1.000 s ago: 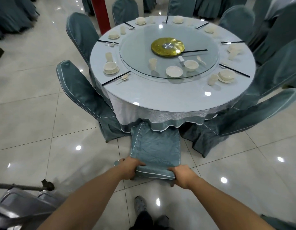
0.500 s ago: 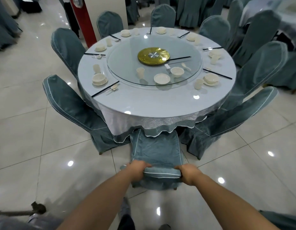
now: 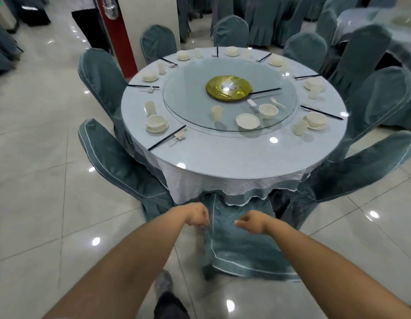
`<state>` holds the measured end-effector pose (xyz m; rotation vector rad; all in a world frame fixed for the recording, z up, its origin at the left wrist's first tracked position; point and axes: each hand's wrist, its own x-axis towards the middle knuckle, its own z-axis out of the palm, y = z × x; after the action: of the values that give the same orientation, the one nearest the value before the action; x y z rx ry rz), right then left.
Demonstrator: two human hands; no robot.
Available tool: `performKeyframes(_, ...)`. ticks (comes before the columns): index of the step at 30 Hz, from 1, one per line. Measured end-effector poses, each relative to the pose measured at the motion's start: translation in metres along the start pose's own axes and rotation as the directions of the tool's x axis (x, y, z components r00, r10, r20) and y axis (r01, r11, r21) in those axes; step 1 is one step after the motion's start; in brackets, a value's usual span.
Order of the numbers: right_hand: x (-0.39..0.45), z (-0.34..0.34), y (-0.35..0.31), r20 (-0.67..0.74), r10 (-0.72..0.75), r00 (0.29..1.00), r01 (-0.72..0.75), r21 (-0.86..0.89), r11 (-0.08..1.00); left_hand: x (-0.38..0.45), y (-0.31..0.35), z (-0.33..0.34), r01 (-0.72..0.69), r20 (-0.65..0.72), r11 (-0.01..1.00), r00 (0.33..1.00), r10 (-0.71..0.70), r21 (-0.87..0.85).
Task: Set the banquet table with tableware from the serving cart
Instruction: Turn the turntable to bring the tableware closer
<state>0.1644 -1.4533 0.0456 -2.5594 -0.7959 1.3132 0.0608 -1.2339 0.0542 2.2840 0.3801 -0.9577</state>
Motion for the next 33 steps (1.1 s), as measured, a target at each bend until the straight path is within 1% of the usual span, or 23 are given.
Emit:
performKeyframes(1,0.019,-0.008,-0.025,-0.027,0.018,0.999,-0.018,0.01,1.0,0.004,-0.022,-0.026,-0.002,-0.026,1.0,1.0,0.002,0.013)
performKeyframes(2,0.024,-0.011,-0.032,-0.045,0.044,0.998,-0.043,0.011,0.999,0.004,-0.028,-0.033,-0.009,-0.045,1.0,0.999,0.01,0.023)
performKeyframes(3,0.038,-0.018,-0.051,-0.072,0.058,0.996,-0.057,0.019,0.998,0.006,-0.044,-0.055,-0.014,-0.065,0.998,0.998,0.018,0.053)
performKeyframes(7,0.074,-0.042,-0.111,-0.149,0.127,0.981,-0.124,0.028,0.992,0.012,-0.091,-0.127,-0.037,-0.064,0.989,0.997,0.047,0.146)
performKeyframes(8,0.079,-0.047,-0.121,-0.155,0.144,0.977,-0.14,0.035,0.99,0.013,-0.097,-0.138,-0.045,-0.076,0.988,0.996,0.056,0.148)
performKeyframes(10,0.094,-0.06,-0.143,-0.19,0.176,0.966,-0.169,0.053,0.984,0.02,-0.112,-0.17,-0.058,-0.099,0.99,0.993,0.071,0.125)
performKeyframes(13,0.107,-0.073,-0.157,-0.243,0.216,0.946,-0.215,0.031,0.976,0.034,-0.124,-0.198,-0.077,-0.132,0.997,0.988,0.078,0.013)
performKeyframes(15,0.116,-0.084,-0.162,-0.253,0.242,0.937,-0.246,0.019,0.969,0.046,-0.127,-0.215,-0.077,-0.14,0.997,0.988,0.072,-0.029)
performKeyframes(19,0.125,-0.101,-0.162,-0.25,0.271,0.929,-0.273,0.028,0.962,0.063,-0.124,-0.233,-0.103,-0.151,0.994,0.984,0.094,-0.048)
performKeyframes(24,0.138,-0.126,-0.153,-0.264,0.324,0.909,-0.309,0.097,0.946,0.084,-0.115,-0.254,-0.128,-0.143,0.988,0.983,0.115,-0.085)
performKeyframes(25,0.151,-0.142,-0.143,-0.275,0.344,0.898,-0.32,0.128,0.939,0.105,-0.103,-0.269,-0.129,-0.131,0.989,0.984,0.119,-0.067)
performKeyframes(28,0.161,-0.16,-0.131,-0.292,0.366,0.884,-0.328,0.172,0.929,0.121,-0.089,-0.284,-0.133,-0.128,0.991,0.983,0.132,0.001)
performKeyframes(29,0.167,-0.167,-0.124,-0.3,0.377,0.876,-0.328,0.201,0.923,0.129,-0.081,-0.29,-0.136,-0.143,0.99,0.98,0.141,0.048)
performKeyframes(31,0.19,-0.192,-0.101,-0.323,0.397,0.859,-0.321,0.264,0.91,0.16,-0.058,-0.31,-0.149,-0.217,0.978,0.96,0.178,0.146)
performKeyframes(33,0.208,-0.212,-0.087,-0.343,0.415,0.843,-0.308,0.325,0.894,0.183,-0.042,-0.324,-0.152,-0.23,0.973,0.955,0.19,0.174)
